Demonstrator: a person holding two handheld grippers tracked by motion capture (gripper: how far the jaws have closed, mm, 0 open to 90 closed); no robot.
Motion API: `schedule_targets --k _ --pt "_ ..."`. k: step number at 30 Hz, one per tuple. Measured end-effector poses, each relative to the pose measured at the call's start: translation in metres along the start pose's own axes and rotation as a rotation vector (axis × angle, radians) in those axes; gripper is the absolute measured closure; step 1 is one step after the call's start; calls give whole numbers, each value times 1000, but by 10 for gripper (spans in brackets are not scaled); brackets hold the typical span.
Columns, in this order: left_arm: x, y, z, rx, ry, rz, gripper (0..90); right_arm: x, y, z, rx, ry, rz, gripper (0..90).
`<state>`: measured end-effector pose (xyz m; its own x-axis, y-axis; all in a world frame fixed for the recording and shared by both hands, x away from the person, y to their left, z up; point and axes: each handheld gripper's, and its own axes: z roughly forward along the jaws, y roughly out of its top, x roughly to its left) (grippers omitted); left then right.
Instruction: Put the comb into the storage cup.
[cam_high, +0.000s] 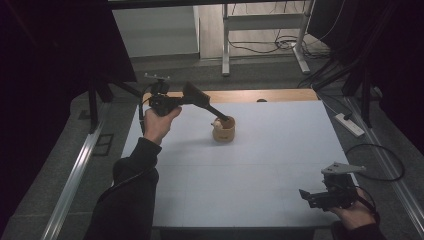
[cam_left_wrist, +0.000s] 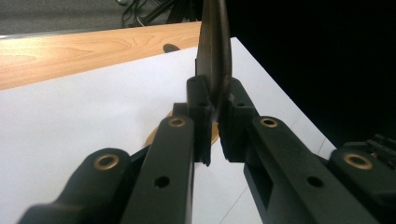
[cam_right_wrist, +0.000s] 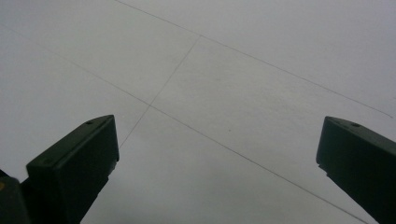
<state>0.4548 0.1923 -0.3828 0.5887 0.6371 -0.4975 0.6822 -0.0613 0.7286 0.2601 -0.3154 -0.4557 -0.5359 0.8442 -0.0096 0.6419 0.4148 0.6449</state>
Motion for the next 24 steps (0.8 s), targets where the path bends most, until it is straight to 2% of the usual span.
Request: schedule_targets --k 24 --pt "5 -2 19 47 24 3 830 0 0 0 1 8 -7 0"
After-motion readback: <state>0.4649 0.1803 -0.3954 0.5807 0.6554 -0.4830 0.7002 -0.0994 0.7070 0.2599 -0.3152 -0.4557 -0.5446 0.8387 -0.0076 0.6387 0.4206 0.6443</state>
